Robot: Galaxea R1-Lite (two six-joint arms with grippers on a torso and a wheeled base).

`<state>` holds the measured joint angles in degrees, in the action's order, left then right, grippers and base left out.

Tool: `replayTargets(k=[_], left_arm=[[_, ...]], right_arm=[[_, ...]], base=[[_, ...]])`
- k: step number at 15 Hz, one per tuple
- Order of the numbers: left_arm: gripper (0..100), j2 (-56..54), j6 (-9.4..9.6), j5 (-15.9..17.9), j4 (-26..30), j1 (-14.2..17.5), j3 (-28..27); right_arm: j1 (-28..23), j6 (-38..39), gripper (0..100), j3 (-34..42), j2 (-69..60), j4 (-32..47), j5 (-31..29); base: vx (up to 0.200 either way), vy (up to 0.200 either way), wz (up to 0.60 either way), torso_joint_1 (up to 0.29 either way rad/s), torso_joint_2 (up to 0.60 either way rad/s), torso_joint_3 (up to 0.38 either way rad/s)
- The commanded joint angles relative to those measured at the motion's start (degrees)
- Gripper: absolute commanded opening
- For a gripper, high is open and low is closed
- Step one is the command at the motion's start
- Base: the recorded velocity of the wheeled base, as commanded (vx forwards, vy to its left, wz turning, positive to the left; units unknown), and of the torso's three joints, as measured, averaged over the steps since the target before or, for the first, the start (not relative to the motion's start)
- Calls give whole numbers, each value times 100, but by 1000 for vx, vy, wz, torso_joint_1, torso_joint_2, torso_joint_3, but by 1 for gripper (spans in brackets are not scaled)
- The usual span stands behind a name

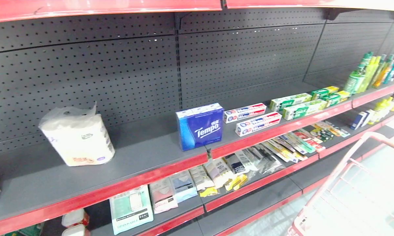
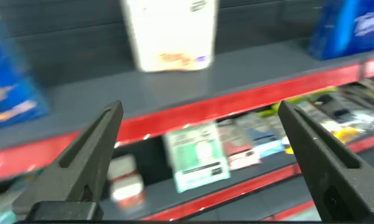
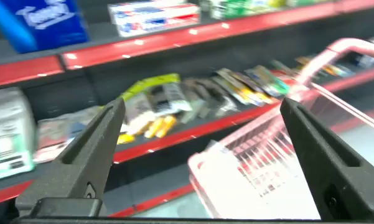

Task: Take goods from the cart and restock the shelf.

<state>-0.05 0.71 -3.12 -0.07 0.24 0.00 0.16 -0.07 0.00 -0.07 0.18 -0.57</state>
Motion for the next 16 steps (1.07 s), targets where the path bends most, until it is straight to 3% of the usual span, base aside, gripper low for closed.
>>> replayTargets(k=[1, 9, 16], left_arm=[[100, 5, 0, -4, -1, 2, 0], [100, 5, 0, -4, -1, 2, 0], [100, 5, -9, -4, -1, 2, 0]], right_arm=[[2, -1, 100, 0, 7, -1, -4], [2, 7, 100, 0, 7, -1, -4], [46, -1, 100, 0, 201, -9, 49]], base=[[0, 0, -600, -2, 2, 2], [0, 0, -600, 2, 3, 2], [0, 0, 0, 0, 0, 0]])
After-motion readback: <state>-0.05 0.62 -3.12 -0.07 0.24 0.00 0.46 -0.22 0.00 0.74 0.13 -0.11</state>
